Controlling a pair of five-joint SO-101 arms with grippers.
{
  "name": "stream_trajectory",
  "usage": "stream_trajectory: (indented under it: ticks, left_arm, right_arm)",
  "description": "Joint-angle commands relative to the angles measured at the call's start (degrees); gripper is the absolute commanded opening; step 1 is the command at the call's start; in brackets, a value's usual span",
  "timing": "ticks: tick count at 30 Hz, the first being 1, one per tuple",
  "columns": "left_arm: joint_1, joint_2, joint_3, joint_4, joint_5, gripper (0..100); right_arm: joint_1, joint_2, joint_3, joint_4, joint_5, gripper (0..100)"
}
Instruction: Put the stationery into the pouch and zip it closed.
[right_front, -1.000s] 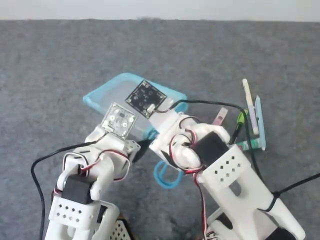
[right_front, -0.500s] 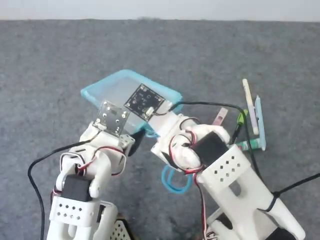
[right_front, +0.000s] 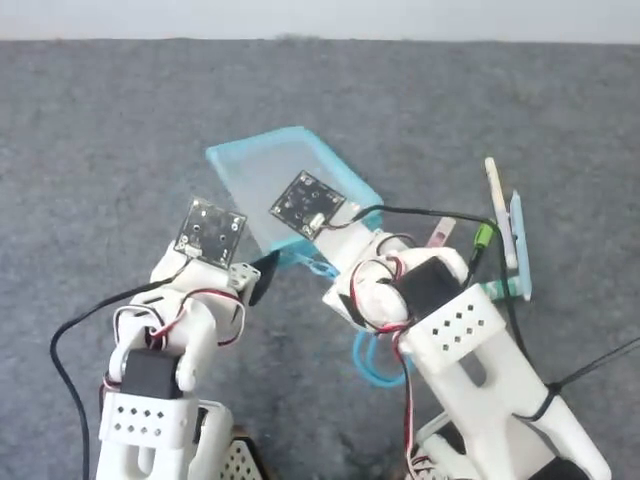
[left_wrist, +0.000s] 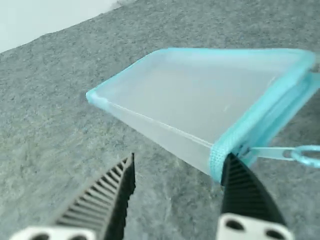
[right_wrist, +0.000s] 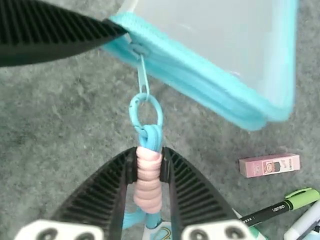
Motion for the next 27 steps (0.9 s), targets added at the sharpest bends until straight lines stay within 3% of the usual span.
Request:
stream_trajectory:
  ticks: [1,5,13,17,27]
  left_arm:
    - [-2.3,-0.4,0.8,-4.0,0.7,26]
    - [-5.5,-0.4,1.1,-5.4,0.7,26]
    - [-5.5,-0.4,1.2,-5.4,0.7,26]
    - [-1.6,-0.8,2.2,-4.8,0.7,29]
    - [6.9,-0.9,2.1,-2.7,2.6,32]
  right_arm:
    - [3.4,-3.0,-0.3,0.6,1.2,0.6]
    - [7.1,-3.0,-0.3,1.0,1.4,0.6]
    - [6.8,-3.9,-0.6,2.0,1.0,0.6]
    - [2.5,-6.9,-0.6,2.6,0.4,0.6]
    - [1.6,-9.8,-4.7,4.5,-0.7,0.6]
